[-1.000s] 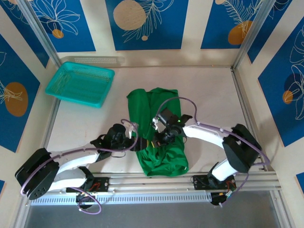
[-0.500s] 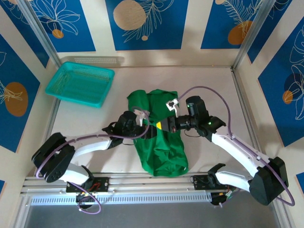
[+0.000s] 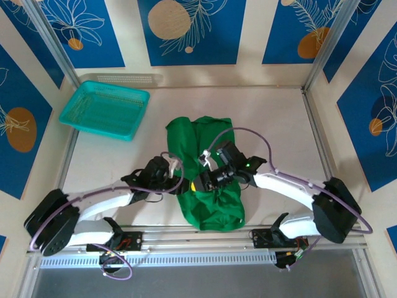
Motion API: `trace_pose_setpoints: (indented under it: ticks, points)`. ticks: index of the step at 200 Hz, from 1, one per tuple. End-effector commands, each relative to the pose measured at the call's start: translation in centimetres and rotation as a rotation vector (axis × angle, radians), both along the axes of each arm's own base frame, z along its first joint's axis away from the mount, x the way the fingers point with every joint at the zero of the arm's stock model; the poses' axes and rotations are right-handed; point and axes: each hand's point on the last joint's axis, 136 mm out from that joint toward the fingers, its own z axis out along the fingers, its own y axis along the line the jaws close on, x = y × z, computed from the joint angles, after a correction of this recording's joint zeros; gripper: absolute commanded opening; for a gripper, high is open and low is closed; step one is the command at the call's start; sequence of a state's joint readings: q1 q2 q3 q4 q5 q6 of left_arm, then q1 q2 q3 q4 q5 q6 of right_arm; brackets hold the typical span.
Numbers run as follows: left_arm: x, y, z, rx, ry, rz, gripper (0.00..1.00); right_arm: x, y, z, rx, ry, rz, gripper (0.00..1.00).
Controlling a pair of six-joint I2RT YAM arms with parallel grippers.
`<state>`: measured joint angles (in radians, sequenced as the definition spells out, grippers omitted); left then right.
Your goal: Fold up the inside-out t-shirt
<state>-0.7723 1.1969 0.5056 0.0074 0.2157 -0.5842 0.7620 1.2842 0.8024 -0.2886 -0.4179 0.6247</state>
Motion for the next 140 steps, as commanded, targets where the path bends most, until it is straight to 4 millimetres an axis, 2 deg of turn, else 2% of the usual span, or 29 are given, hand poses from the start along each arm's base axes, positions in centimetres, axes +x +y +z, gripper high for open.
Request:
trace_pose_setpoints:
  ticks: [1, 15, 27, 43, 55, 76, 91, 102, 105, 111, 118, 124, 133, 140]
  points:
    - [-1.7, 1.3, 0.3, 0.019, 0.009, -0.042, 0.49, 1.1, -3.6, 1.2, -0.085, -0.101, -0.088, 0.37]
    - [-2.5, 0.8, 1.5, -0.044, 0.016, -0.067, 0.49, 1.6, -5.9, -0.4, -0.178, -0.157, -0.151, 0.38]
    - [-2.7, 0.1, 2.0, -0.108, 0.031, -0.051, 0.49, 1.5, -7.0, -2.2, -0.254, -0.166, -0.187, 0.38]
    - [-3.2, -2.5, 2.8, -0.215, 0.077, -0.085, 0.52, 1.8, -8.1, -4.3, -0.349, -0.169, -0.243, 0.37]
    - [-3.5, -4.4, 3.1, -0.224, 0.124, -0.130, 0.52, 2.2, -8.6, -5.1, -0.401, -0.193, -0.271, 0.37]
    - [-3.6, -6.4, 3.0, -0.175, 0.129, -0.157, 0.54, 2.5, -8.2, -5.5, -0.403, -0.237, -0.253, 0.37]
    - [-3.4, -6.9, 2.0, -0.133, 0.146, -0.144, 0.54, 2.6, -7.7, -5.8, -0.395, -0.233, -0.238, 0.36]
    - [-3.1, -6.9, 0.8, -0.086, 0.164, -0.126, 0.54, 2.7, -7.3, -5.9, -0.388, -0.237, -0.220, 0.31]
    - [-3.0, -6.8, 0.5, -0.072, 0.169, -0.120, 0.53, 2.8, -7.1, -5.8, -0.385, -0.239, -0.216, 0.24]
    - [-2.8, -6.6, -0.2, -0.044, 0.174, -0.108, 0.50, 2.8, -6.8, -5.8, -0.376, -0.241, -0.199, 0.09]
    - [-2.6, -6.3, -0.7, -0.014, 0.169, -0.097, 0.46, 2.9, -6.5, -5.8, -0.372, -0.245, -0.182, 0.00]
    - [-2.4, -6.1, -1.0, 0.009, 0.158, -0.096, 0.35, 2.9, -6.4, -5.8, -0.376, -0.249, -0.173, 0.00]
    - [-2.1, -5.8, -1.2, 0.036, 0.135, -0.107, 0.13, 2.9, -6.2, -5.4, -0.373, -0.251, -0.153, 0.00]
    - [-1.9, -5.6, -1.2, 0.058, 0.115, -0.119, 0.01, 2.8, -5.9, -4.8, -0.366, -0.255, -0.141, 0.00]
